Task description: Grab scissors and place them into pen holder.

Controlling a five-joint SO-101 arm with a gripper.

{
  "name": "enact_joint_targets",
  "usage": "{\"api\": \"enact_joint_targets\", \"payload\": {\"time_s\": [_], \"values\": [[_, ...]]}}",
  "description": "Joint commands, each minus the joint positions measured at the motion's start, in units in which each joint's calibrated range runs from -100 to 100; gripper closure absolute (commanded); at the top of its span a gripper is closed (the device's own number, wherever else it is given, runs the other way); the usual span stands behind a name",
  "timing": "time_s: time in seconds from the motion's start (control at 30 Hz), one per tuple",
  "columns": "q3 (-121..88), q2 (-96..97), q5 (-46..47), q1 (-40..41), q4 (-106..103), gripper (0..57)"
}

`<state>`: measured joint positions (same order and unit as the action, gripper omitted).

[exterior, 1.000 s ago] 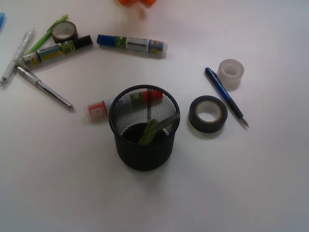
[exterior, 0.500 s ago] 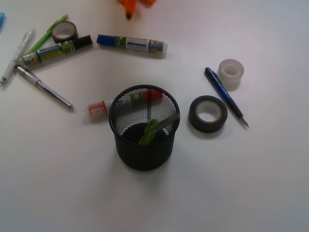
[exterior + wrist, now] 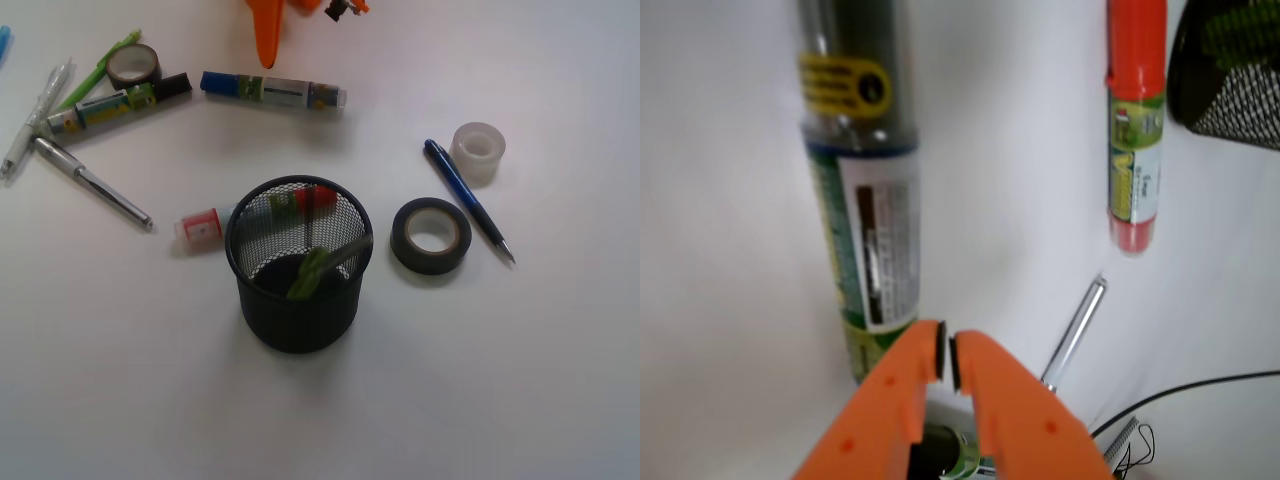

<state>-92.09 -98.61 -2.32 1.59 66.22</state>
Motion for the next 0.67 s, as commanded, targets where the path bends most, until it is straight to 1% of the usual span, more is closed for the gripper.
{"api": "enact_joint_targets", "payload": {"time_s": [0.0, 0.63], "values": [[-0.2, -0.5, -0.6, 0.5, 0.4, 57.2], [-0.2, -0.5, -0.3, 0.2, 0.1, 57.2]]}}
